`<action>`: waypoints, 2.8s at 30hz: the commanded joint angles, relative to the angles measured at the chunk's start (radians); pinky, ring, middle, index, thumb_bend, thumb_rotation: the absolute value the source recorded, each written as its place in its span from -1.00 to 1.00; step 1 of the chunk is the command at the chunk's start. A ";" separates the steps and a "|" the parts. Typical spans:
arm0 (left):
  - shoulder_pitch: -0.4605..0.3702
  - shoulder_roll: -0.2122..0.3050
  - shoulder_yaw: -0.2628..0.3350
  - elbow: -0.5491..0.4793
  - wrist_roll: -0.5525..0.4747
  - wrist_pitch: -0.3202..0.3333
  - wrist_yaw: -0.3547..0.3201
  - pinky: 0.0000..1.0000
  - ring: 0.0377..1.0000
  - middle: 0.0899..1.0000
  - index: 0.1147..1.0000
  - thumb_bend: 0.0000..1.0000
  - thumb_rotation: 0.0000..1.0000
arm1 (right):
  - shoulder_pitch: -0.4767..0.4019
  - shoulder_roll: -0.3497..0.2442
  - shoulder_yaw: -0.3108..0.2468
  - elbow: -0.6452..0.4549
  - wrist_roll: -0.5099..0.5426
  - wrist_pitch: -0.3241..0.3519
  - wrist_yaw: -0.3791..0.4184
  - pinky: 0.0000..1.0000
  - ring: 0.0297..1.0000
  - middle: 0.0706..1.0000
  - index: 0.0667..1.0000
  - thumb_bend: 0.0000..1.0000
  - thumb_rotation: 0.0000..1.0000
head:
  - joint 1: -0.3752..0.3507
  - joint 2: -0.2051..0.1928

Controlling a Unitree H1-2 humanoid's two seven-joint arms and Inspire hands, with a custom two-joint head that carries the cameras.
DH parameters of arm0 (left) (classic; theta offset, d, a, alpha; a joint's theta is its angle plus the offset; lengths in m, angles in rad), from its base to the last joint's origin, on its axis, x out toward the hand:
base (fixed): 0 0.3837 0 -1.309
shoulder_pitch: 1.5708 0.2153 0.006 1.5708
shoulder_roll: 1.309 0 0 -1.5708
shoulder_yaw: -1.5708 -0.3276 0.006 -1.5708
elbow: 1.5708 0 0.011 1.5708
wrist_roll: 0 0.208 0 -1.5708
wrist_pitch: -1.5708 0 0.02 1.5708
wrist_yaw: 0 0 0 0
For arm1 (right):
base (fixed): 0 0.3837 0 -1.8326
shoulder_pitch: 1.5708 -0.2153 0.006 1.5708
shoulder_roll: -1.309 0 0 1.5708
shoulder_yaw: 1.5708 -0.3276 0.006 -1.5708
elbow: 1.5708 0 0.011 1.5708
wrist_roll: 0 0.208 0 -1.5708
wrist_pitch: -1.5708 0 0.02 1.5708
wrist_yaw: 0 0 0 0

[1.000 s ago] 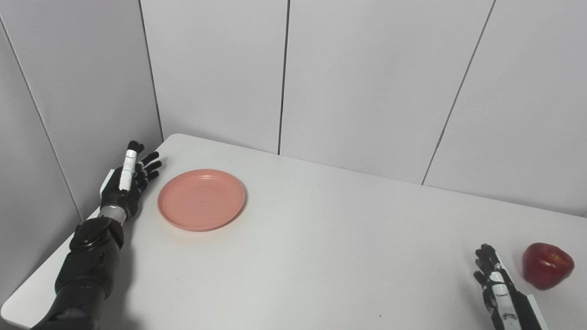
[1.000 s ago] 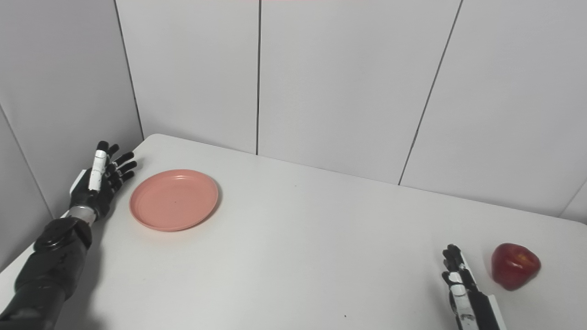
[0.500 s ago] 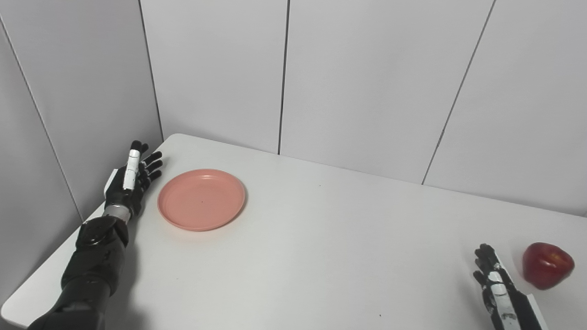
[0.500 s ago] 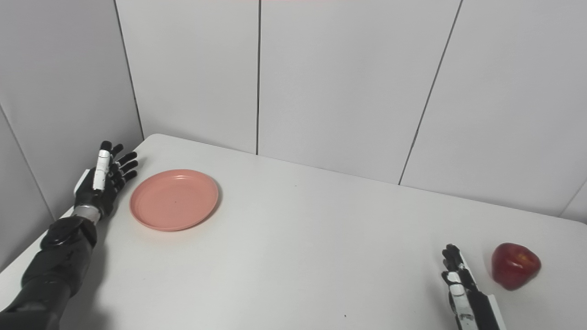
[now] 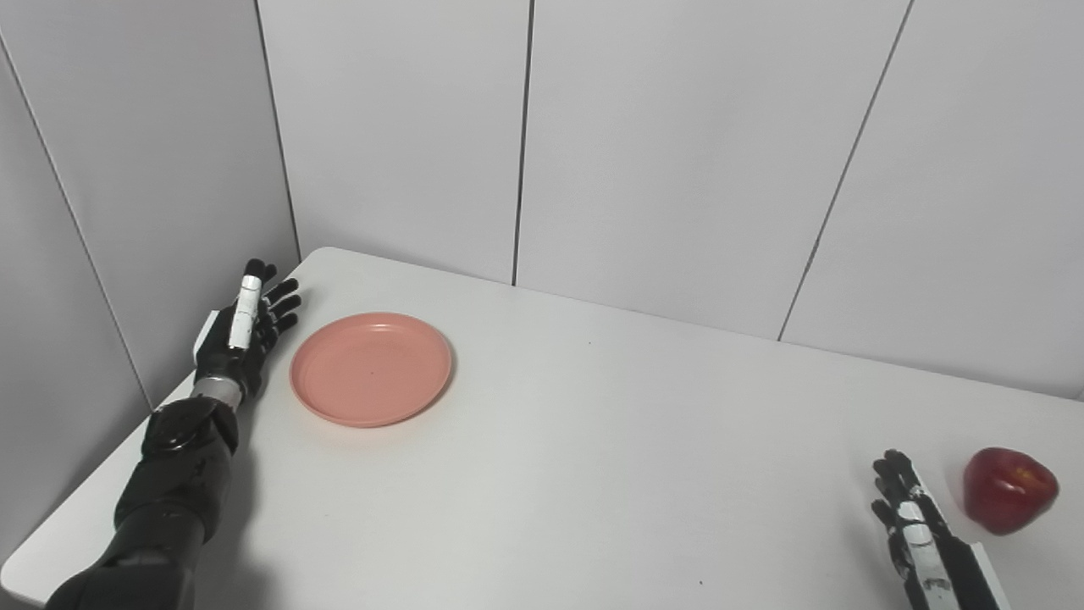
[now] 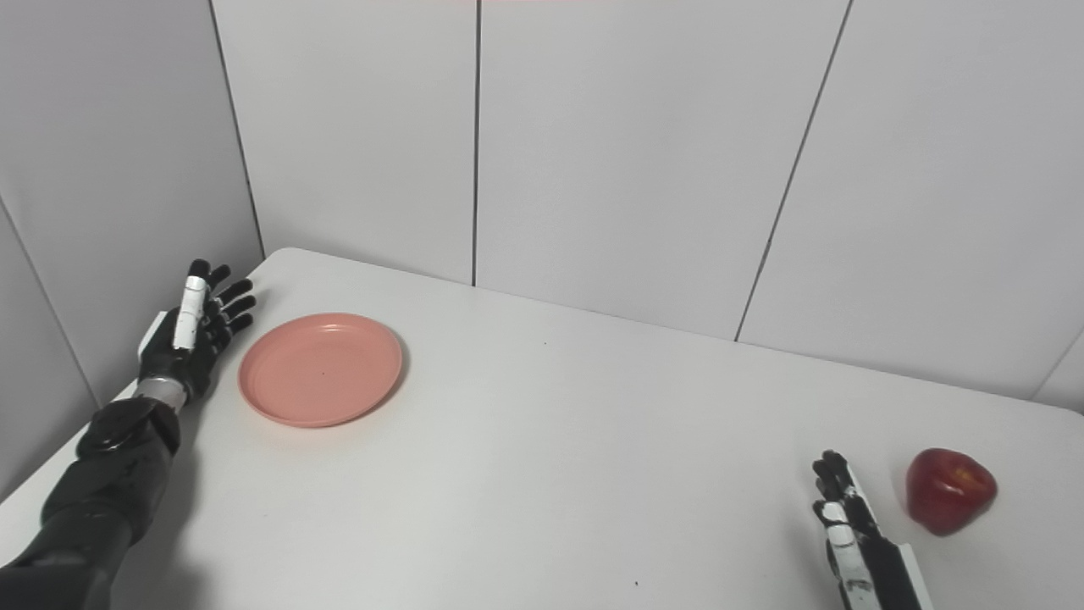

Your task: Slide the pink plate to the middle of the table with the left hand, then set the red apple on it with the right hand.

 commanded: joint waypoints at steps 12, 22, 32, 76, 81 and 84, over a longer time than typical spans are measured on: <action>-0.043 0.006 -0.020 0.005 0.017 -0.030 -0.012 0.69 0.70 0.67 0.79 0.76 0.70 | 0.026 0.019 0.021 0.018 -0.003 -0.023 0.005 1.00 1.00 0.91 0.90 0.46 0.73 | -0.006 0.007; 0.005 -0.035 -0.046 -0.113 0.025 0.038 0.010 0.68 0.68 0.66 0.79 0.84 0.69 | 0.028 0.023 0.025 0.004 0.000 -0.006 0.002 1.00 1.00 0.91 0.89 0.52 0.68 | -0.010 0.011; 0.049 -0.062 -0.066 -0.231 0.042 0.109 0.030 0.66 0.66 0.65 0.78 0.75 0.73 | 0.024 0.024 0.028 0.011 -0.006 -0.011 0.000 1.00 0.97 0.89 0.88 0.56 0.65 | -0.011 0.011; 0.047 -0.171 -0.164 -0.213 0.093 0.111 0.052 0.57 0.65 0.67 0.79 0.65 0.74 | 0.027 0.026 0.037 -0.012 -0.001 0.006 0.002 1.00 0.98 0.89 0.88 0.50 0.59 | -0.019 0.025; 0.046 -0.180 -0.168 -0.209 0.100 0.107 0.059 0.56 0.62 0.63 0.78 0.65 0.73 | 0.029 0.028 0.037 -0.021 0.000 0.016 0.000 1.00 0.97 0.88 0.87 0.51 0.58 | -0.022 0.027; 0.041 -0.184 -0.172 -0.199 0.103 0.109 0.059 0.56 0.61 0.63 0.77 0.68 0.73 | 0.029 0.028 0.039 -0.025 -0.001 0.018 -0.001 1.00 0.96 0.87 0.87 0.50 0.58 | -0.023 0.028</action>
